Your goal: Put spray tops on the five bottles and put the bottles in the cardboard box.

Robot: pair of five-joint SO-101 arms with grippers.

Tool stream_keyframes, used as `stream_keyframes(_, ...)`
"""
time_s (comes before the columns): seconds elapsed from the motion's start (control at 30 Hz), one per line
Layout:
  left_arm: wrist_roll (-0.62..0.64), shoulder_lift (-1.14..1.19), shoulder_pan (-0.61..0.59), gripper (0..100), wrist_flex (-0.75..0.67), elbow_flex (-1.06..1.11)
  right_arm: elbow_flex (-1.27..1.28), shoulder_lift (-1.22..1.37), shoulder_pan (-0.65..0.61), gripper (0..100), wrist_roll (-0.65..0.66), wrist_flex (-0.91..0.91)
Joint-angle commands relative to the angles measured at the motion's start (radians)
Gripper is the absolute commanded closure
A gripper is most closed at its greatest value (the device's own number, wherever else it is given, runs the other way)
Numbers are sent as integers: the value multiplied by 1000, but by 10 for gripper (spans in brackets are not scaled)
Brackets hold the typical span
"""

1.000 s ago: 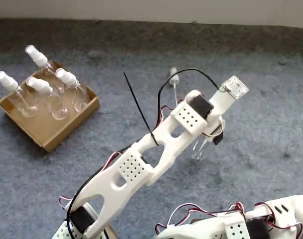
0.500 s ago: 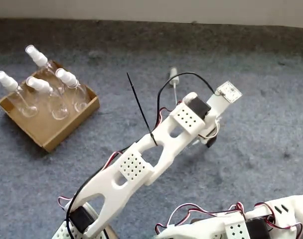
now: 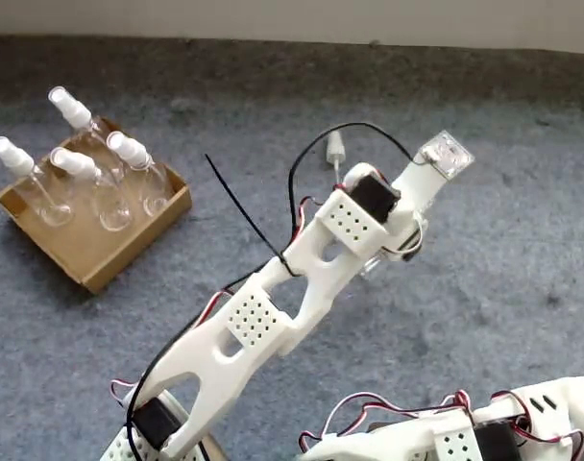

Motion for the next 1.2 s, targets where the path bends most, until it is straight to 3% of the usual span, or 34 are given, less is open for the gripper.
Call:
stream_keyframes(0.0,-83,-133,-31,926,12,-22,122,-10,8,990,-3,2)
stream_keyframes(0.57,-86,-515,-113,926,23,4,122,-10,5,990,-3,2)
stream_keyframes(0.97,-91,-1009,-197,923,21,590,122,-10,5,990,-3,2)
stream_keyframes(1.17,-91,-1208,-242,923,21,743,125,-10,5,990,-3,2)
